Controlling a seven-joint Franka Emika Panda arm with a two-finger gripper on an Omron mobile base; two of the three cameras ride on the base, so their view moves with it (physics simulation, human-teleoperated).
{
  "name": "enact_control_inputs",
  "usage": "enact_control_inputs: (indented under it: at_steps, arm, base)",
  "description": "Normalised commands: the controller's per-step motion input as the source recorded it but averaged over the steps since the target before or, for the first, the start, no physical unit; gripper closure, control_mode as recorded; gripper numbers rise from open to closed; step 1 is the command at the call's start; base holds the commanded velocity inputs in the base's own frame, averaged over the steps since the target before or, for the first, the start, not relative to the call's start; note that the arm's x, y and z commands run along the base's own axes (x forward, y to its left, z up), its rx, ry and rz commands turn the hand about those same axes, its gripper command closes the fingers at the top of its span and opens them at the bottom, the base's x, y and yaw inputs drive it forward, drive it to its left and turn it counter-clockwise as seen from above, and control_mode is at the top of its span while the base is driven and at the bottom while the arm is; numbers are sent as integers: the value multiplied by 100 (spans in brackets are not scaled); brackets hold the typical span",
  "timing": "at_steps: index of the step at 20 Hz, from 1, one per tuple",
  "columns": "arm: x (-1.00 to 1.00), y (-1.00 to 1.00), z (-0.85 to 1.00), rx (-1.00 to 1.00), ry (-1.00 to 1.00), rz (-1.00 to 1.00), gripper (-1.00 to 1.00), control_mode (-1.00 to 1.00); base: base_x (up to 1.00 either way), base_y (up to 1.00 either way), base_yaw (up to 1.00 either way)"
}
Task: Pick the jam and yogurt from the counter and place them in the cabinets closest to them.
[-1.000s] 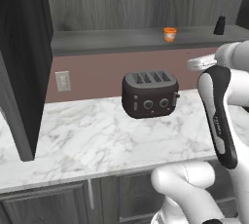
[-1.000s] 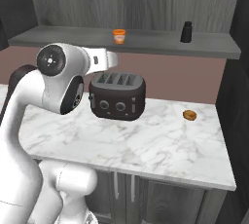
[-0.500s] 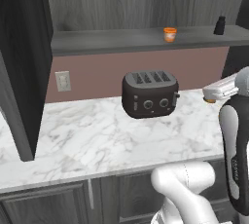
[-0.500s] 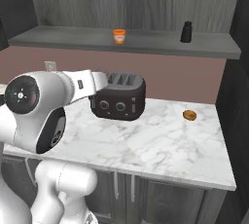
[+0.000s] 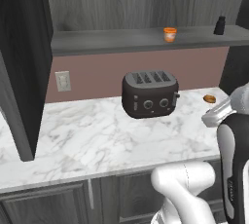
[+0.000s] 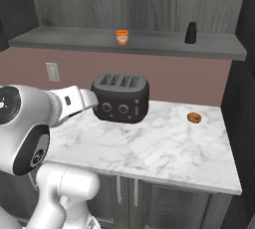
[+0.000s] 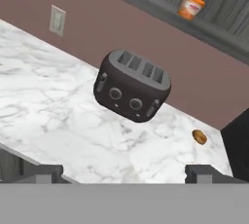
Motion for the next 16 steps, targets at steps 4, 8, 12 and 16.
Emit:
enact_control_inputs:
  at_steps: [4,8,12,16]
  arm:
    - [4,13,-26,-9,1,1,-100,-100]
    - [0,0,0,0,0,0,-100,-100]
    - [0,0,0,0,0,0,-100,-100]
    - [0,0,0,0,0,0,-100,100]
  base:
    - [0,0,0]
    - [0,0,0]
    - [0,0,0]
    - [-23,0,0]
